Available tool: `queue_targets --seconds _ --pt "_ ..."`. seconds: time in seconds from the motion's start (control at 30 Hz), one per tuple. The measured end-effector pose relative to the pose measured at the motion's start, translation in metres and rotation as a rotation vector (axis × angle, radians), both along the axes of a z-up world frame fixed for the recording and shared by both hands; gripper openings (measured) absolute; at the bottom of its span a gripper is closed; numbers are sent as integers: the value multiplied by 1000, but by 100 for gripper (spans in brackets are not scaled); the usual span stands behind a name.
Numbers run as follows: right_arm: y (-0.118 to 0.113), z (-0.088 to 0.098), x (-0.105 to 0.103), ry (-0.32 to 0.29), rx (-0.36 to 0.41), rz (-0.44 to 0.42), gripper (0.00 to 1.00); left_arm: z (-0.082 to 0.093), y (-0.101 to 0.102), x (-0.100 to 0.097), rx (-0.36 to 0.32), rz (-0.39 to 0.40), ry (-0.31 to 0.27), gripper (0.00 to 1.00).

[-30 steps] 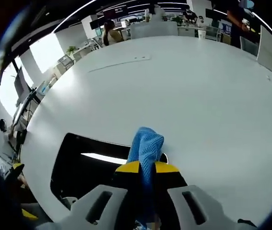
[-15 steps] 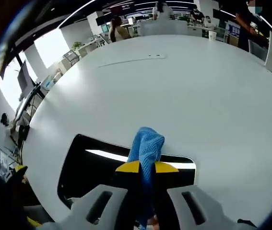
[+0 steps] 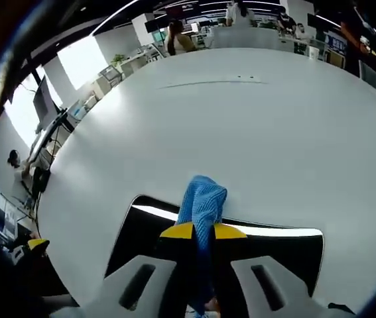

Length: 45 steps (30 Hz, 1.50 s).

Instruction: Wipe the mirror surface with the cleaning cloth until all visible marks leave the cleaned area.

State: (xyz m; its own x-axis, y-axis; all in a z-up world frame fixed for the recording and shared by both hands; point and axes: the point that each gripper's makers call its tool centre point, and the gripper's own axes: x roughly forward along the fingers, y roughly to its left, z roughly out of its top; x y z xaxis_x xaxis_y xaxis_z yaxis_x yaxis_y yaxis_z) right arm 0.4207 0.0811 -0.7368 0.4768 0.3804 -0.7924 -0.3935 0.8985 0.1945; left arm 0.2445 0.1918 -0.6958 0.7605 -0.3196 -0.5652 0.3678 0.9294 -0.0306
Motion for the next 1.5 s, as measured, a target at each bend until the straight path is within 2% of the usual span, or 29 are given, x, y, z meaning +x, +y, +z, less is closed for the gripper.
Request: queue_targets --seconds 0.17,0.47,0.83,1.37,1.5 --pt "20 0 0 -10 28 24 3 -1 0 0 -3 1 -3 98" --pt "56 1 -4 -14 128 50 3 1 1 0 -5 11 -6 99" --pt "56 1 -5 -7 143 33 3 3 4 2 -8 28 -18 99" --pt "57 1 -39 41 121 104 3 3 3 2 1 26 -20 99" --pt "58 1 -42 37 117 120 3 4 3 3 -8 29 -26 99"
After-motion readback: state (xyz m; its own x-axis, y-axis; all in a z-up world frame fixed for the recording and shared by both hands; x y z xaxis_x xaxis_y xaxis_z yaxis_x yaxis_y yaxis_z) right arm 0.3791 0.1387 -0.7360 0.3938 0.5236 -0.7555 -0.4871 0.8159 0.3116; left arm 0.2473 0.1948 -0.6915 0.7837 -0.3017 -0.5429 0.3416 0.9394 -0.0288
